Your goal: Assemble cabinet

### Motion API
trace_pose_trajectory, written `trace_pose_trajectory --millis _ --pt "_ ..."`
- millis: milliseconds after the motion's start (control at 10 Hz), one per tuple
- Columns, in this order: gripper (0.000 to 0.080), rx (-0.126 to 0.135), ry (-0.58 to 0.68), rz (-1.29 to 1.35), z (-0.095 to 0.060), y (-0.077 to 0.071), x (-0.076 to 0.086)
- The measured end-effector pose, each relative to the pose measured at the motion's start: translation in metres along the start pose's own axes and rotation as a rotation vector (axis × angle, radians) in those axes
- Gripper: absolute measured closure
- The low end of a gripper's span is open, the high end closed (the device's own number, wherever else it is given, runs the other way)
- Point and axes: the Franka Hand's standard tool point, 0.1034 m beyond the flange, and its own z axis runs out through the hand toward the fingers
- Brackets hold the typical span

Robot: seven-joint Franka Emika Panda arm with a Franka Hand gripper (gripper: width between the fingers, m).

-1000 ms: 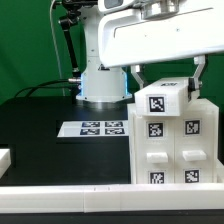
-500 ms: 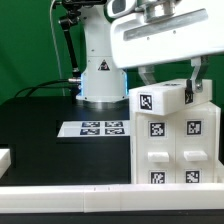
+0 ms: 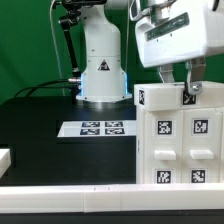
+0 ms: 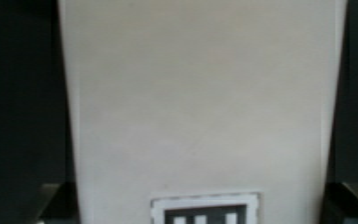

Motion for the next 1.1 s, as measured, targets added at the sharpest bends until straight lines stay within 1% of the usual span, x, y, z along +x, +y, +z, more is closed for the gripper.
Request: trace_pose_trajectory --millis 200,700,900,1000,1100 --pt "0.0239 -0.008 -0.02 0.157 0.001 -0.002 0.001" --pt "0.0239 -0.012 -0.032 0.444 0.001 -0.002 0.005" --pt "0.0233 -0.012 -0.033 0.407 0.0 -0.002 0.002" --pt "0.0067 -0.007 -0.037 0.402 -0.004 -0.004 -0.002" --pt "0.0013 0.002 -0.042 0.396 -0.009 -0.007 -0.005"
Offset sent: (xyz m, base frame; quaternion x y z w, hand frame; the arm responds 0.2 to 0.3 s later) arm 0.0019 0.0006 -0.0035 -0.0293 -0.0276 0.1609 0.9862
